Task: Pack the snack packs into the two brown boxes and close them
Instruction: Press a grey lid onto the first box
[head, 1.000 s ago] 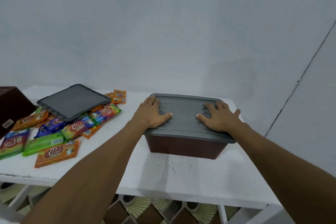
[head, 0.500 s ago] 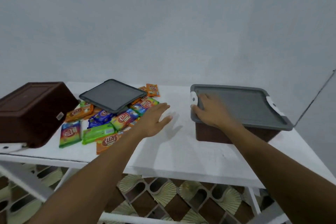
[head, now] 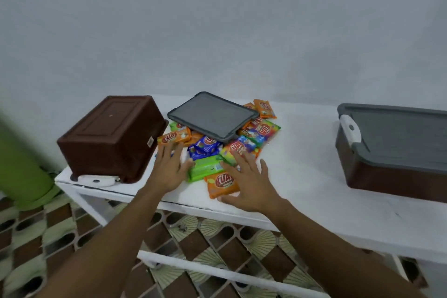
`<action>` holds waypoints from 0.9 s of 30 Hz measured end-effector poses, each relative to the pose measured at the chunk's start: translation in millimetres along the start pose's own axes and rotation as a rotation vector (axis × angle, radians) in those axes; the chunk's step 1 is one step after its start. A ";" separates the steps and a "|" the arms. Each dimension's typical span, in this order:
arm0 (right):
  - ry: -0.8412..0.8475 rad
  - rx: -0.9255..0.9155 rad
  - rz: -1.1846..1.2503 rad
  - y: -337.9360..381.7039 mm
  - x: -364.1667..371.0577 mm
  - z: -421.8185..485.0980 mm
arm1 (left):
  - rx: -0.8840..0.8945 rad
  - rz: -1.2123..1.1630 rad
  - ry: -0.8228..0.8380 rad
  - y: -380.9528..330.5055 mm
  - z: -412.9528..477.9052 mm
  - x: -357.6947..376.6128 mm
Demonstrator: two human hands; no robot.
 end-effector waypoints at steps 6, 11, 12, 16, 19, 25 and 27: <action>-0.067 -0.053 -0.096 -5.3 8.5 11.9 | -0.047 0.176 0.111 17.4 28.0 9.4; -0.181 -0.003 -0.098 -19.0 5.5 8.4 | -0.125 0.128 0.113 13.4 34.7 24.0; -0.189 0.009 -0.100 -21.6 5.3 9.7 | -0.126 0.078 0.107 8.0 37.4 26.5; -0.217 0.092 -0.115 -47.3 -0.3 9.1 | -0.048 0.001 0.073 -27.2 42.1 34.3; -0.193 0.135 -0.105 -71.5 -2.6 2.4 | 0.026 0.021 0.087 -45.9 43.2 41.6; -0.182 0.168 -0.056 -83.7 -9.5 1.2 | 0.115 0.078 0.134 -66.9 41.2 51.2; -0.234 0.169 0.007 -75.6 -15.2 5.1 | 0.153 0.087 0.170 -63.8 43.1 44.5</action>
Point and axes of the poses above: each hand's wrist, its own z-axis towards the middle knuckle, its own x-axis out of the palm, y = z × x, the point moved 6 cm from there along z, towards the middle knuckle, and after that the axes turned 11 degrees about -y, right-handed, at the moved point
